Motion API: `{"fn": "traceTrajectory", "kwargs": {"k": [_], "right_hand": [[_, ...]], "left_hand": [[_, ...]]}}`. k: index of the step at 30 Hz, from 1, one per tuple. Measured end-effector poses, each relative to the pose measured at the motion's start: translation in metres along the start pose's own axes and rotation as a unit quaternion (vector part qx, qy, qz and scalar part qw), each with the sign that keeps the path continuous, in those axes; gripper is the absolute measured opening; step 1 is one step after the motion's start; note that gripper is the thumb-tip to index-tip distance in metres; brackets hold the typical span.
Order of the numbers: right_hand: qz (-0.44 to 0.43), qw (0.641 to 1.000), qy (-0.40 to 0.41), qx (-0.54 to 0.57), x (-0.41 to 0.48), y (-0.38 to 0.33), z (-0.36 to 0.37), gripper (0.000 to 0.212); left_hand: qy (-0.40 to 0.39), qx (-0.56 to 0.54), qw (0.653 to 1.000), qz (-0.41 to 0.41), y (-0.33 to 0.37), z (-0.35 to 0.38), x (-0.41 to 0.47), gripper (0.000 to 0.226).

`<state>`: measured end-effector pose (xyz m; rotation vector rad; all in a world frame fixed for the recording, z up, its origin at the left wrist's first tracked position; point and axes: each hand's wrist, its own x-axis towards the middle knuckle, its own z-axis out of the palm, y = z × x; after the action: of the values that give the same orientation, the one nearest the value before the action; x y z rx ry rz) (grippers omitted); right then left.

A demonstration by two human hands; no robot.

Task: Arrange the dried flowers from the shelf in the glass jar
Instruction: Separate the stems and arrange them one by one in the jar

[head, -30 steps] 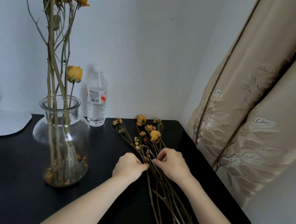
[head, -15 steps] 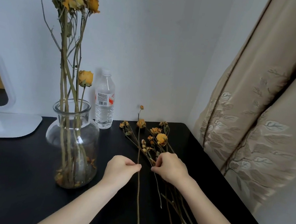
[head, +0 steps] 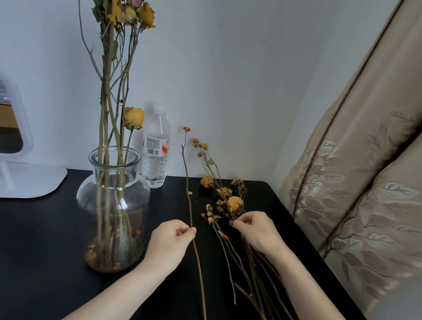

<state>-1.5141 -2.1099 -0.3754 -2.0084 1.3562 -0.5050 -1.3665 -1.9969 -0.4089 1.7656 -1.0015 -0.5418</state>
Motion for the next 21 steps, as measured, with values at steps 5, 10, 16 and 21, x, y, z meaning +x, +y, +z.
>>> {"fn": "traceTrajectory", "kwargs": {"k": [5, 10, 16, 21], "right_hand": [[-0.001, 0.992, 0.021, 0.12, -0.001, -0.007, -0.011, 0.02], [-0.018, 0.98, 0.029, 0.198, -0.004, -0.012, -0.016, 0.02], [-0.078, 0.966, 0.075, 0.234, -0.01, -0.033, -0.026, 0.02], [-0.114, 0.946, 0.106, 0.284, -0.014, -0.066, -0.035, 0.019]], "left_hand": [[0.003, -0.002, 1.0, 0.016, 0.001, -0.001, 0.001, 0.02], [-0.01, 0.019, 0.999, 0.047, 0.005, -0.005, -0.001, 0.02], [-0.012, 0.033, 0.992, 0.122, 0.019, -0.013, -0.005, 0.018], [-0.004, 0.038, 0.979, 0.198, 0.049, -0.038, -0.012, 0.014]]}}
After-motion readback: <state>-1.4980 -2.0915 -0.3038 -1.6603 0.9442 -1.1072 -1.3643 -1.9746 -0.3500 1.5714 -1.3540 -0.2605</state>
